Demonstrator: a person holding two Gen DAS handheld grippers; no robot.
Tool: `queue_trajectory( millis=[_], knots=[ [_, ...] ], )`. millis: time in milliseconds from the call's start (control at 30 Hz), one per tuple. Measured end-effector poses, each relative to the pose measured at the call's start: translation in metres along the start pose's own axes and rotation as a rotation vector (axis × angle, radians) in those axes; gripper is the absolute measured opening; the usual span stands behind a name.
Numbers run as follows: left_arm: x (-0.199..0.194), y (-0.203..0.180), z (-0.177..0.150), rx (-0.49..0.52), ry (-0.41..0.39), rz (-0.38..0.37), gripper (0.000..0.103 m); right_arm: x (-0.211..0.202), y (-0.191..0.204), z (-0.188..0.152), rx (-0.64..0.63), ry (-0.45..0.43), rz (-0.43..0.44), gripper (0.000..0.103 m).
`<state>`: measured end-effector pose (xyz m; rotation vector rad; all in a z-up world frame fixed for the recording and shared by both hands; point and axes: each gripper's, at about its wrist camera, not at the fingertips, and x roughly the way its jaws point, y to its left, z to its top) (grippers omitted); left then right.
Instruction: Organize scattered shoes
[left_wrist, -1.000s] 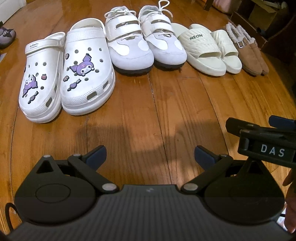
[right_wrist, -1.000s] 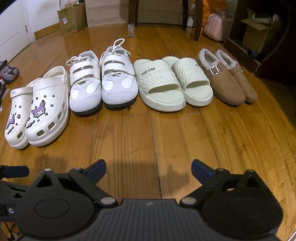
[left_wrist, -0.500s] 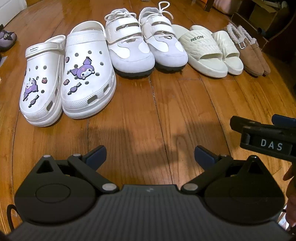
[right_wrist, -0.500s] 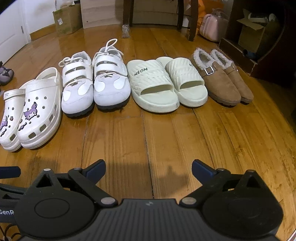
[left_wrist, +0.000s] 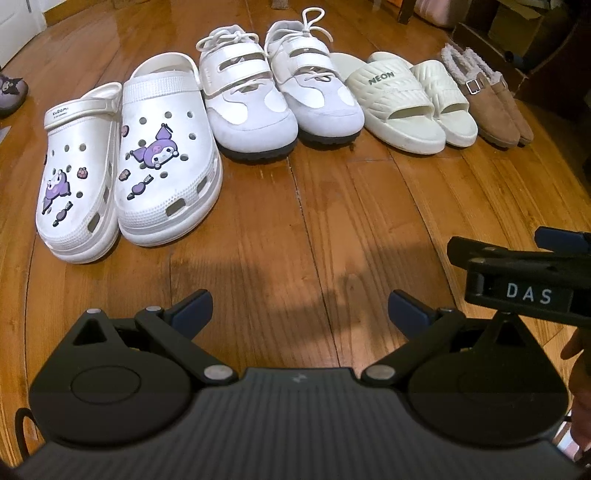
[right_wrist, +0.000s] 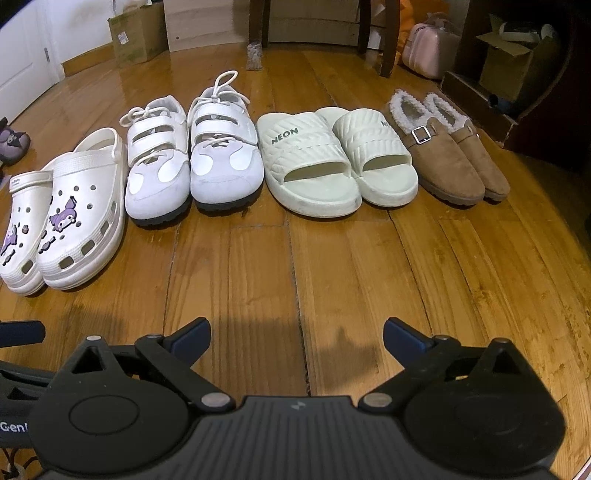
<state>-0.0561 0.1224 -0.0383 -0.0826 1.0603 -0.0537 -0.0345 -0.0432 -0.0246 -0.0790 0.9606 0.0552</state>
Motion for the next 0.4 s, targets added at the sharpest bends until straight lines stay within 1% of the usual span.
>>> queue_trajectory(
  millis=[400],
  knots=[
    [-0.0003,-0.0007,0.0000,0.004,0.007,0.005,0.103,-0.0006,-0.0014,-0.0012,0.015,0.020,0.018,0.101]
  ],
)
